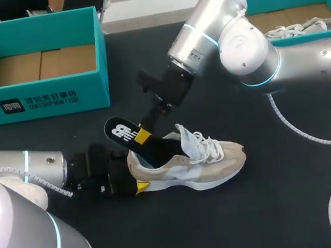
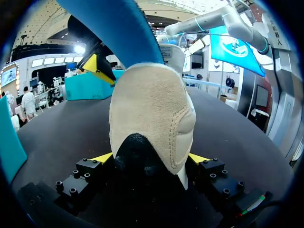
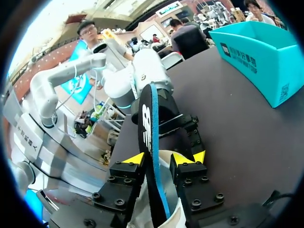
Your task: Take the shoe out of the shoebox, open the shoe tongue, remove and reinsert the insole, then place the shoe into the shoebox
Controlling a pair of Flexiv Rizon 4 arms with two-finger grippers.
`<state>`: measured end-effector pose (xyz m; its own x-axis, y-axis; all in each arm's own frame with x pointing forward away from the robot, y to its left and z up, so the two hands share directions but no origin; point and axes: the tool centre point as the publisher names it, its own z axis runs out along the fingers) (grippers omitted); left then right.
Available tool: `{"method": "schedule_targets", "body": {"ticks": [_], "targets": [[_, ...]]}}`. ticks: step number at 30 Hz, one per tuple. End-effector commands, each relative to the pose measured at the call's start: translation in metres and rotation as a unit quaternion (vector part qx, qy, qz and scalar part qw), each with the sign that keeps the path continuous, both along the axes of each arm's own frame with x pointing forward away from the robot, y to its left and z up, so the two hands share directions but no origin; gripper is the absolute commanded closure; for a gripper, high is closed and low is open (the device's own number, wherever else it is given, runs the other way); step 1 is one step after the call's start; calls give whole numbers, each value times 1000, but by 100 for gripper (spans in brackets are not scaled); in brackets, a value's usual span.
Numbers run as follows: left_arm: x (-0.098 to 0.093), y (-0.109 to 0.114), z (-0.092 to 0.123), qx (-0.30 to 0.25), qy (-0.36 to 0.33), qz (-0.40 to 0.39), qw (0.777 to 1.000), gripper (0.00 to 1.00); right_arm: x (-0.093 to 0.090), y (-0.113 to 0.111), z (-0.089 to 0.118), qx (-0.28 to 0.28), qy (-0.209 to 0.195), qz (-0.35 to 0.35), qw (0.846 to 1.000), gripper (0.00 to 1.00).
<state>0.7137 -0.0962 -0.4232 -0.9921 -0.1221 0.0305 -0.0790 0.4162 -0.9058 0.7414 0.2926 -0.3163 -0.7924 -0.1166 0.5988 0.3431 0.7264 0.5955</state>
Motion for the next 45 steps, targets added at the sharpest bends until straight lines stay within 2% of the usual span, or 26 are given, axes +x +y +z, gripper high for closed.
{"method": "schedule_targets", "body": {"ticks": [1, 4, 6, 12, 14, 15, 16, 23, 29, 34, 40, 42, 43, 45], "targets": [[-1, -1, -2, 2, 0, 0, 1000, 100, 3, 8, -5, 4, 9, 15, 1000, 67], [-1, -1, -2, 2, 0, 0, 1000, 100, 2, 8, -6, 9, 13, 21, 1000, 67], [-1, -1, -2, 2, 0, 0, 1000, 100, 2, 8, -6, 11, 13, 22, 1000, 72], [-1, -1, -2, 2, 0, 0, 1000, 100, 2, 9, -7, 18, 14, 30, 999, 73], [-1, -1, -2, 2, 0, 0, 1000, 100, 1, 8, -7, 19, 15, 30, 999, 80], [-1, -1, -2, 2, 0, 0, 1000, 100, 0, 8, -7, 20, 16, 29, 999, 97], [-1, -1, -2, 2, 0, 0, 1000, 100, 0, 7, -7, 19, 16, 29, 999, 100], [-1, -1, -2, 2, 0, 0, 1000, 100, -2, 5, 7, 21, 6, 28, 999, 100], [-1, -1, -2, 2, 0, 0, 1000, 100, 1, 6, 30, 33, -18, 22, 999, 100], [-1, -1, -2, 2, 0, 0, 1000, 100, 10, 6, 62, 43, -59, -3, 997, 100], [-1, -1, -2, 2, 0, 0, 1000, 100, 17, 2, 98, 82, -99, -120, 984, 100], [-1, -1, -2, 2, 0, 0, 1000, 100, 19, 2, 106, 89, -105, -146, 980, 100], [-1, -1, -2, 2, 0, 0, 1000, 100, 20, 1, 112, 97, -120, -151, 976, 100], [-1, -1, -2, 2, 0, 0, 1000, 100, 22, 1, 118, 99, -119, -172, 973, 100]]}}
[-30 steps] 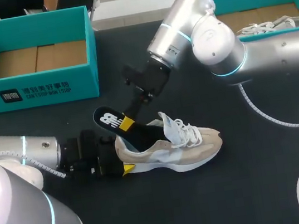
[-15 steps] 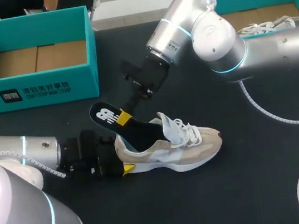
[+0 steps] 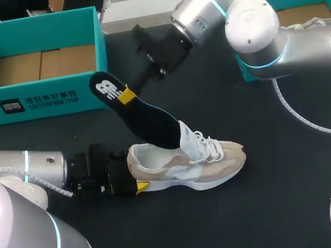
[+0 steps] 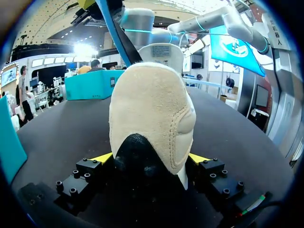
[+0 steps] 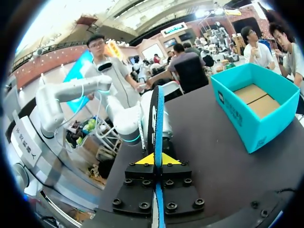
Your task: Take the shoe out of the shoebox, open the shoe tongue, remove and reinsert the insole, then place the shoe into the shoebox
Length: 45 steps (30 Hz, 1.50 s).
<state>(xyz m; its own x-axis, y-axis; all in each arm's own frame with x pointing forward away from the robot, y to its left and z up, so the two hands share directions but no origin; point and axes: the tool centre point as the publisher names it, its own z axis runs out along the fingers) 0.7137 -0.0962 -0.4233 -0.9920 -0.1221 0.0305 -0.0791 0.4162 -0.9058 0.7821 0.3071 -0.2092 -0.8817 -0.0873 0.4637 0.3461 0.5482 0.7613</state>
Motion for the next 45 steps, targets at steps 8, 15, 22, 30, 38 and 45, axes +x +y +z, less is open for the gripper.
{"method": "schedule_targets", "body": {"ticks": [8, 15, 22, 30, 38, 45], "targets": [[-1, -1, -2, 2, 0, 0, 1000, 100, -13, -16, 25, 8, -57, -114, 992, 100], [-1, -1, -2, 2, 0, 0, 1000, 100, -13, -16, 25, 8, -57, -114, 992, 100], [-1, -1, -2, 2, 0, 0, 1000, 100, -13, -16, 25, 8, -57, -114, 992, 100], [-1, -1, -2, 2, 0, 0, 1000, 100, -2, -28, 59, 61, -13, -113, 992, 100], [-1, -1, -2, 2, 0, 0, 1000, 100, 1, -46, 93, 109, 48, -111, 987, 100], [-1, -1, -2, 2, 0, 0, 1000, 100, 0, -58, 118, 196, 93, -152, 964, 100]]}}
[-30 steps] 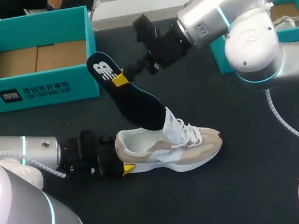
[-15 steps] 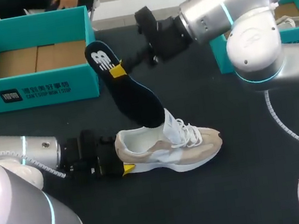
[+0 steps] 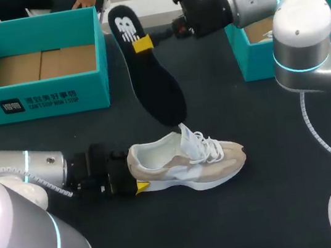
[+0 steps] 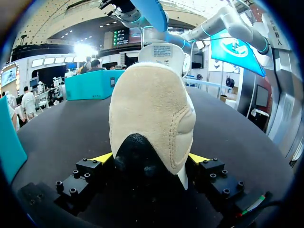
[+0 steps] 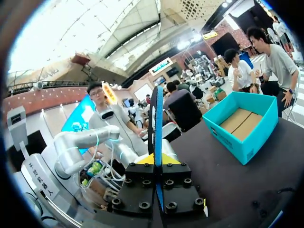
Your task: Take the shoe out of the shoebox, open the shoe tongue, remove and reinsert the insole, then place the shoe into the shoebox
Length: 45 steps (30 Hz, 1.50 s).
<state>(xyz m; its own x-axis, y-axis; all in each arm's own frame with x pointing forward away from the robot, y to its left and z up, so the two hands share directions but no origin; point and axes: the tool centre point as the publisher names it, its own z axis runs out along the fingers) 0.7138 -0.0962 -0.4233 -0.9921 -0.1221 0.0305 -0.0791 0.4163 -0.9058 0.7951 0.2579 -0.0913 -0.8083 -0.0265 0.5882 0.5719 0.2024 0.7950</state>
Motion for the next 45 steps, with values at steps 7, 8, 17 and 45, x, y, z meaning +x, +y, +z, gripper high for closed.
{"method": "schedule_targets", "body": {"ticks": [7, 8, 17, 45], "targets": [[-1, -1, -2, 2, 0, 0, 1000, 100, -36, -27, 18, 135, 51, -60, 988, 100], [-1, -1, -2, 2, 0, 0, 1000, 100, -41, -29, 20, 139, 59, -60, 987, 100], [-1, -1, -2, 2, 0, 0, 1000, 100, -70, -55, 45, 107, 83, -92, 986, 100], [-1, -1, -2, 2, 0, 0, 1000, 100, -121, -83, 89, 23, 93, -110, 989, 100]]}}
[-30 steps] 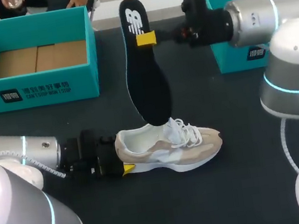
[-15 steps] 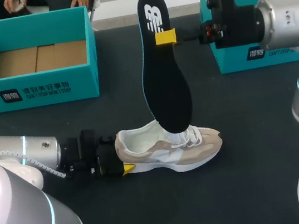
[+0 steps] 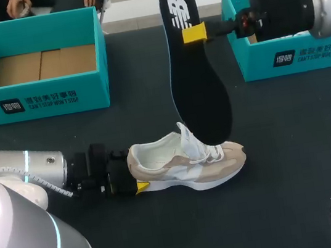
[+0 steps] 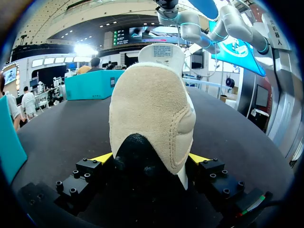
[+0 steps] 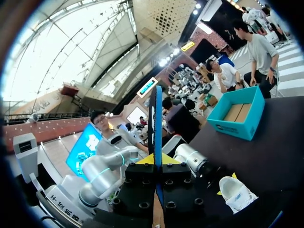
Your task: Take the shoe out of the shoebox, open the shoe tongue, remove and reinsert the insole, then place the shoe into the shoebox
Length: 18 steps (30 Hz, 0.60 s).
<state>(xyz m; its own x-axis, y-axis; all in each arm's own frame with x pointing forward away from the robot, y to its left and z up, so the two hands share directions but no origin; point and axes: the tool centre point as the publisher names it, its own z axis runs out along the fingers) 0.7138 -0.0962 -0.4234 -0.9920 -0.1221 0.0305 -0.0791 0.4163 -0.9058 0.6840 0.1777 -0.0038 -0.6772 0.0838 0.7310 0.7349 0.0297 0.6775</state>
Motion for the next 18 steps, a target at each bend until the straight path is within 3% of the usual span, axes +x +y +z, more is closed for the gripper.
{"method": "schedule_targets", "body": {"ticks": [1, 18], "targets": [[-1, -1, -2, 2, 0, 0, 1000, 100, -10, -2, 1, -8, 1, -11, 1000, 100], [-1, -1, -2, 2, 0, 0, 1000, 100, -18, 1, 3, -22, 6, -1, 1000, 100]]}}
